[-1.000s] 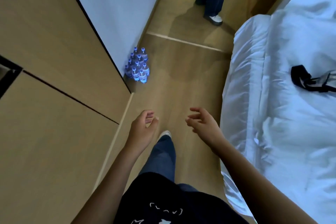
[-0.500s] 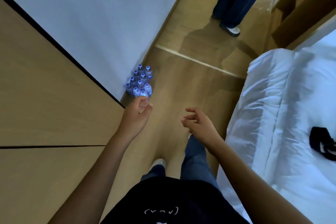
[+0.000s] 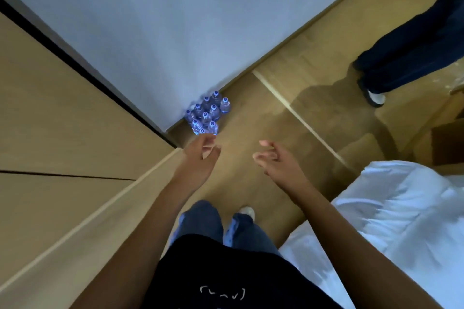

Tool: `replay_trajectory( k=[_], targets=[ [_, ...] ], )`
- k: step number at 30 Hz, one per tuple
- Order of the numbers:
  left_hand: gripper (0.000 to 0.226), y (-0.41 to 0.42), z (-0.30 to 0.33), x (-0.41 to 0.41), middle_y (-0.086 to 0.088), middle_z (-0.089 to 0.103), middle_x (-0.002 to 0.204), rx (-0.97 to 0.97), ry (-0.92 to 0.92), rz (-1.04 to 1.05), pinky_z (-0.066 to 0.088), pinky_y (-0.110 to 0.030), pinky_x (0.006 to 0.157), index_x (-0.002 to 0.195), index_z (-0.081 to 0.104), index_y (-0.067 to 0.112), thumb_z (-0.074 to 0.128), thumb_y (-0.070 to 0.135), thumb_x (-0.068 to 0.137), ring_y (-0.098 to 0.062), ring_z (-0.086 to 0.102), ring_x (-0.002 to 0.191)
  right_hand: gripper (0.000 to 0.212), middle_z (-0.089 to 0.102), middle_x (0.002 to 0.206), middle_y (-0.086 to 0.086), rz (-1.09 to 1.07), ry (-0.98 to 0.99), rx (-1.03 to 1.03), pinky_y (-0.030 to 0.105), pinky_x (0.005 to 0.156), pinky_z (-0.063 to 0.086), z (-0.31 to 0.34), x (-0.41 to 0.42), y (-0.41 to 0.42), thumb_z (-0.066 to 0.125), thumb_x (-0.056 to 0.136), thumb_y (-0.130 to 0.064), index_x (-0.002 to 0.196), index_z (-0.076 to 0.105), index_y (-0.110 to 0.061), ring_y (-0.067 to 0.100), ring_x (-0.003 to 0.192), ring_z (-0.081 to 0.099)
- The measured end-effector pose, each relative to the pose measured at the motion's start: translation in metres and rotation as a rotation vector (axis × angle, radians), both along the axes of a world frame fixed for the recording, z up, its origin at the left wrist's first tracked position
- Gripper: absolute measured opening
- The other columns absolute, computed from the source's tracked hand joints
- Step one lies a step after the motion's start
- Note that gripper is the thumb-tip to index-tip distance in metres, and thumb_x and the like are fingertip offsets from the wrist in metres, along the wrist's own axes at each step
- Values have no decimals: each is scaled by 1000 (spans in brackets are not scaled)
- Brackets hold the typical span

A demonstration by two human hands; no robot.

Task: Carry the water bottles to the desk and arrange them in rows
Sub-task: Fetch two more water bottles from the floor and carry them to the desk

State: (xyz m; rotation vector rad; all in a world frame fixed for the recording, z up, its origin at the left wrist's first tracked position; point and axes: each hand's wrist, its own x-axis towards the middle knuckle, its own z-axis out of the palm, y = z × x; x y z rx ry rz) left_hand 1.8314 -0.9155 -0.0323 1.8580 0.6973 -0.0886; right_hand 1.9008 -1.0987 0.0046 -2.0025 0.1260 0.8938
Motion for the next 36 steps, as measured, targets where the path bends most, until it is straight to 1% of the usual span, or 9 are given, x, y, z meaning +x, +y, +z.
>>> replay_trajectory(
  k=[2,6,12,16,20,23,28,34,36],
  targets=[
    [25,9,-6,7,3,59,115,32,13,41,41,-8,81,121,58,11,59,18,97,-6,58,95,41,65,120,2,44,6,3,34,97,50,-6,21,10,64,95,-24,134,53,-21,18,106,64],
    [22,39,-21,26,11,62,110,42,47,136,44,-21,84,117,60,16,59,22,96,-5,61,95,40,66,120,3,148,7,-5,38,100,50,-26,59,40,64,95,-24,133,53,-20,20,106,65],
    [15,83,-56,65,24,60,96,78,52,169,44,-15,81,110,59,24,60,25,95,11,58,90,36,69,114,-2,231,-4,-20,27,84,51,-72,107,83,66,92,-28,127,55,-26,12,87,64],
    [13,97,-74,85,26,60,95,91,78,227,42,-8,78,107,58,29,61,25,95,12,58,89,35,69,114,1,274,26,-39,36,91,54,-95,138,100,67,92,-26,125,56,-25,16,93,65],
    [21,104,-109,99,12,65,106,122,120,271,38,-6,77,115,61,20,61,23,94,-2,61,97,38,69,114,0,296,54,-59,44,99,51,-122,174,115,67,92,-25,128,57,-22,19,102,65],
    [24,104,-140,111,10,64,108,126,145,336,40,-10,80,117,62,15,62,22,94,-5,60,101,40,68,116,1,386,73,-72,40,98,52,-147,201,126,66,93,-26,131,56,-21,17,100,65],
    [24,99,-201,135,8,65,106,70,169,455,43,-22,87,116,63,15,62,24,94,-9,62,104,39,67,117,-2,535,39,-78,26,78,52,-203,243,148,66,93,-27,131,55,-22,10,86,63],
    [25,100,-284,143,0,67,116,64,220,487,45,-27,93,117,62,16,62,24,94,-12,60,112,40,66,120,5,557,8,-74,39,90,54,-294,270,166,68,91,-24,129,57,-19,18,102,65],
    [27,103,-318,141,0,66,119,76,231,472,45,-30,97,120,62,16,63,24,94,-13,58,116,40,65,121,4,557,9,-82,31,85,55,-332,271,167,69,91,-26,128,57,-20,14,100,64]
  ],
)
